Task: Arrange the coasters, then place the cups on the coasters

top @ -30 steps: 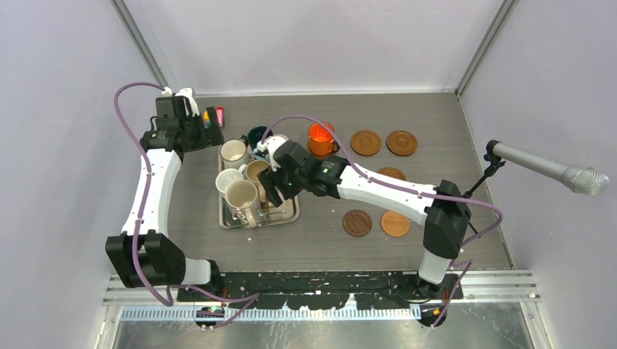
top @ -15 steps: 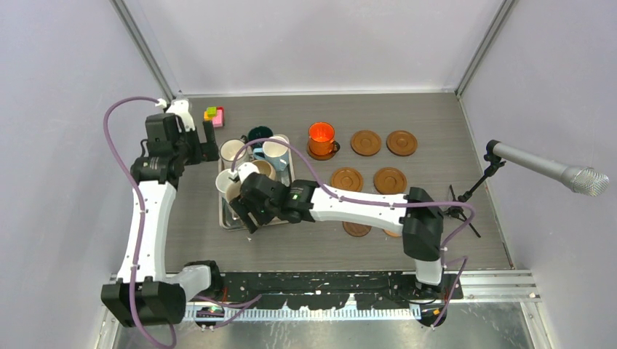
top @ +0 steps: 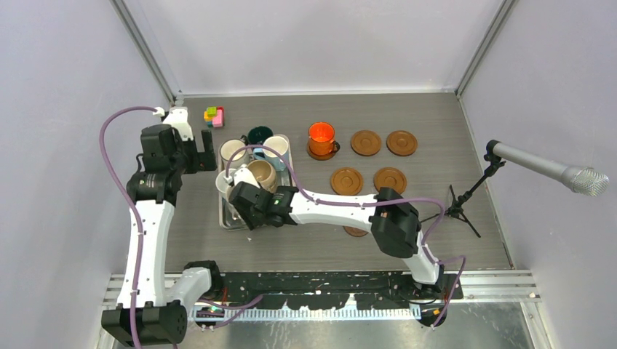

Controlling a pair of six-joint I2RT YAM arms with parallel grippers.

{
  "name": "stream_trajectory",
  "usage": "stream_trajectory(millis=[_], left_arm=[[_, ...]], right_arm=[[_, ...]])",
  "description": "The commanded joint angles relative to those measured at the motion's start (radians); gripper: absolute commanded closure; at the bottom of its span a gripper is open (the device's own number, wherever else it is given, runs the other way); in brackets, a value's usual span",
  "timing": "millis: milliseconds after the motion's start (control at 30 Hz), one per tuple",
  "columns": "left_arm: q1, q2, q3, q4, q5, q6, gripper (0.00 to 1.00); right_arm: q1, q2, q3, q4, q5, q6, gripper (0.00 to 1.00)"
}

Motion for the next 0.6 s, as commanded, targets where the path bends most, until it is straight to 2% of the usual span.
stream_trajectory(millis=[0, 200, 567], left_arm=[[0.009, -0.003, -0.002, 0.022, -0.005, 0.031, 0.00], [0.009, 0.016, -0.003, 0.047, 0.011, 0.018, 0.00], [0.009, 0.056, 0.014, 0.051, 0.008, 0.013, 0.00]], right_arm=[[-0.001, -0.052, -0.024, 0.025, 0.009, -0.031, 0.53], [-0.018, -0.091, -0.090, 0.053, -0.062, -0.111, 0.57], [-0.057, -0.025, -0.024, 0.076, -0.097, -0.159, 0.50]])
